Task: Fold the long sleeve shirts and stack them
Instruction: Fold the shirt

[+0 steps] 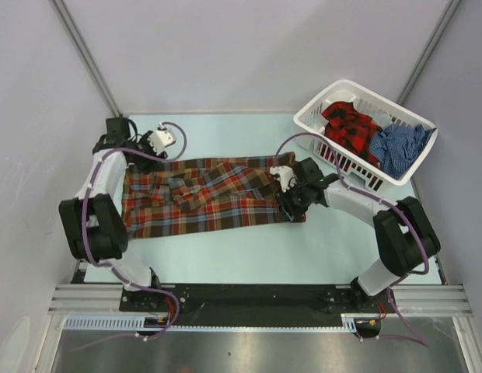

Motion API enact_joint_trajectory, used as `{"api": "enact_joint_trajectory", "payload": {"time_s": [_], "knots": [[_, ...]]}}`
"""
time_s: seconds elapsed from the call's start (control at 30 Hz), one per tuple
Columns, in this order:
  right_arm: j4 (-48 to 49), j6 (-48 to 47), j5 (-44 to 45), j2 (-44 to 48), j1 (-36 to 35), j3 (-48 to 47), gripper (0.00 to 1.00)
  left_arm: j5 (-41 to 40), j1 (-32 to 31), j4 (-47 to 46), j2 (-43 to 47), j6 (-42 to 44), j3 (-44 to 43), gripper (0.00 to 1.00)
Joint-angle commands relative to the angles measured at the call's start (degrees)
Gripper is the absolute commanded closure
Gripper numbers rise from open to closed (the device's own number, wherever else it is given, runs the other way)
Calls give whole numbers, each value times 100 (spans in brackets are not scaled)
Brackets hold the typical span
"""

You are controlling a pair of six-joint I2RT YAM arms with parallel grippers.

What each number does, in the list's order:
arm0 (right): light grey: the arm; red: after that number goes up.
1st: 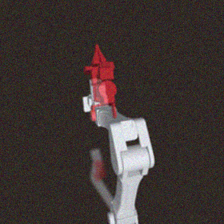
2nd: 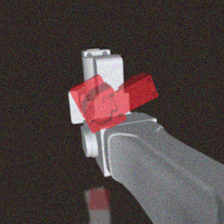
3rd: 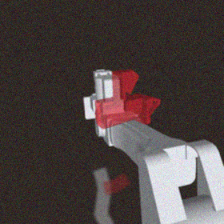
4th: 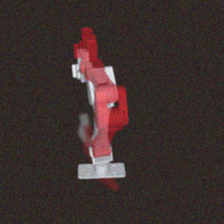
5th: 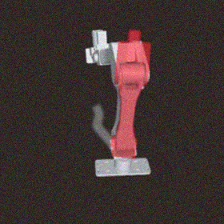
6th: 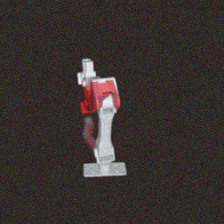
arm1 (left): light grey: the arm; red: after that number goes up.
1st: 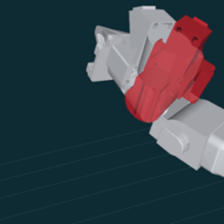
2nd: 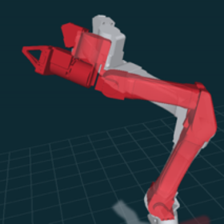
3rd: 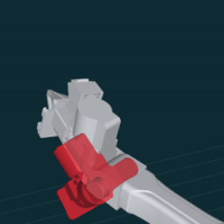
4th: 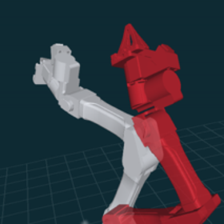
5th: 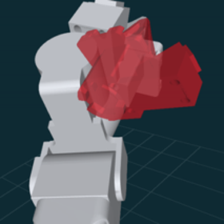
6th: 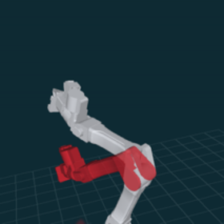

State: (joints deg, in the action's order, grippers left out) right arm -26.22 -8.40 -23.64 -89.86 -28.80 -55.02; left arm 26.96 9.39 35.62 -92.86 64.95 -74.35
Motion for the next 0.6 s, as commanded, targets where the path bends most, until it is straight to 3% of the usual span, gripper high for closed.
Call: {"api": "enact_joint_trajectory", "payload": {"time_s": [0.0,0.27,0.47,0.57], "knots": [[450,85,1036,-740,-152,-350,59,-639,-7,-47,-995,-1484,-913,44],[381,-161,1572,-1850,-311,-1115,60,-920,-51,341,-2552,-1521,-2443,45],[188,-512,1915,-2535,-346,-1809,60,-1219,19,604,-3133,-1003,-2428,51],[135,-776,2125,-2860,-311,-2161,60,-1237,211,771,-3203,-870,-2287,63]]}}
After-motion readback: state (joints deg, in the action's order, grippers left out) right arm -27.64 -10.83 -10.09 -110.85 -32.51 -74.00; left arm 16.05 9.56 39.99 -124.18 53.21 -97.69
